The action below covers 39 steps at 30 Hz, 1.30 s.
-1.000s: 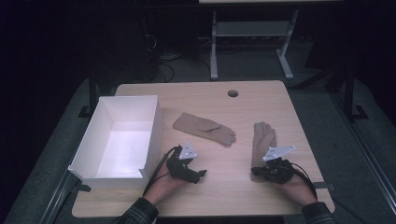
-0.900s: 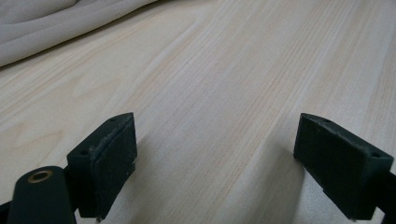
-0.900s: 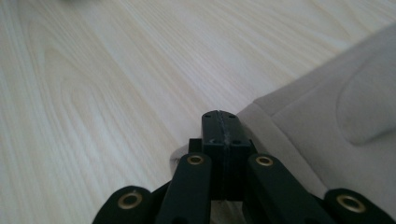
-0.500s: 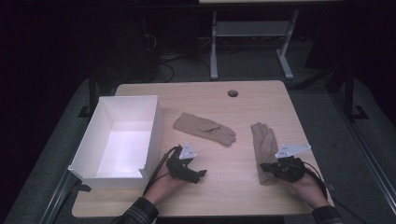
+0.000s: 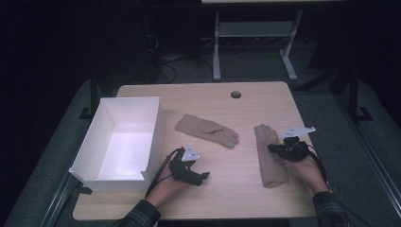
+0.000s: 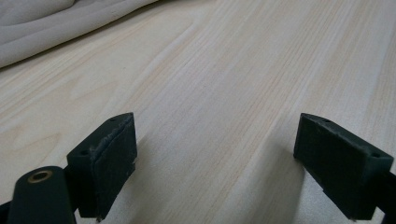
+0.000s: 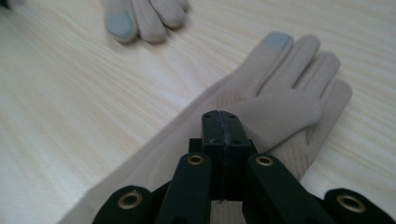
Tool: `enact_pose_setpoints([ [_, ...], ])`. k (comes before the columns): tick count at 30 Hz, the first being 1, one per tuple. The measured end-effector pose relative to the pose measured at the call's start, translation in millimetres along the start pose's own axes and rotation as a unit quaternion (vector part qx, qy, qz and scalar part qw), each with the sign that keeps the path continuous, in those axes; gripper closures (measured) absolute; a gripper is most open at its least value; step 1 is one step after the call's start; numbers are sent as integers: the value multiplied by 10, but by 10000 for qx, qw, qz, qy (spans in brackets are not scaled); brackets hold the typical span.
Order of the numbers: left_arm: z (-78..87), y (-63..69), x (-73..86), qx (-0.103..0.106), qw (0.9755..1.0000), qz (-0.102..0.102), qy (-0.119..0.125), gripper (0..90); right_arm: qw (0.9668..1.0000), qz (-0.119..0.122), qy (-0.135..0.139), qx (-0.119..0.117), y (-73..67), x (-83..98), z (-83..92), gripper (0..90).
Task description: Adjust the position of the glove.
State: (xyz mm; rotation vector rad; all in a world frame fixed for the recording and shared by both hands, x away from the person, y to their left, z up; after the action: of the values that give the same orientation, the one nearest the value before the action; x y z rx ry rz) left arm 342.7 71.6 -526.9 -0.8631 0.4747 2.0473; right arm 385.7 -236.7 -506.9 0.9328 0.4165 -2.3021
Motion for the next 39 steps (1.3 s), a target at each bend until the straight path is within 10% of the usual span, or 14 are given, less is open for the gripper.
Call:
enact_pose_setpoints([
  [9,4,6,4,12,10000,-23,-5,126,9998,-56,-168,-37,-37,76,-59,900],
  [23,7,12,7,17,10000,-33,-2,126,9987,263,-373,-216,-494,176,44,900],
  [31,8,12,7,18,10000,-37,-4,125,9999,41,111,112,-236,84,229,846],
  [39,4,15,4,32,10000,-55,-6,125,9972,-438,306,524,168,204,263,593],
])
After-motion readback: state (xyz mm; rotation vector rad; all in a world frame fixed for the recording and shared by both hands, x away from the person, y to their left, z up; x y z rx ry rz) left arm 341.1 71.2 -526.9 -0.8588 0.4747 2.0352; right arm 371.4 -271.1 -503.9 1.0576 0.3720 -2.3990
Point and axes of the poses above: each handheld gripper's, and its own axes: z roughly backward along the jaws, x roughly out of its underside, y roughly to its right, the point moved 7 cm from there along -z, roughly forward along the jaws, and after that the axes turned 1 degree about z, right-handed, at the moved point
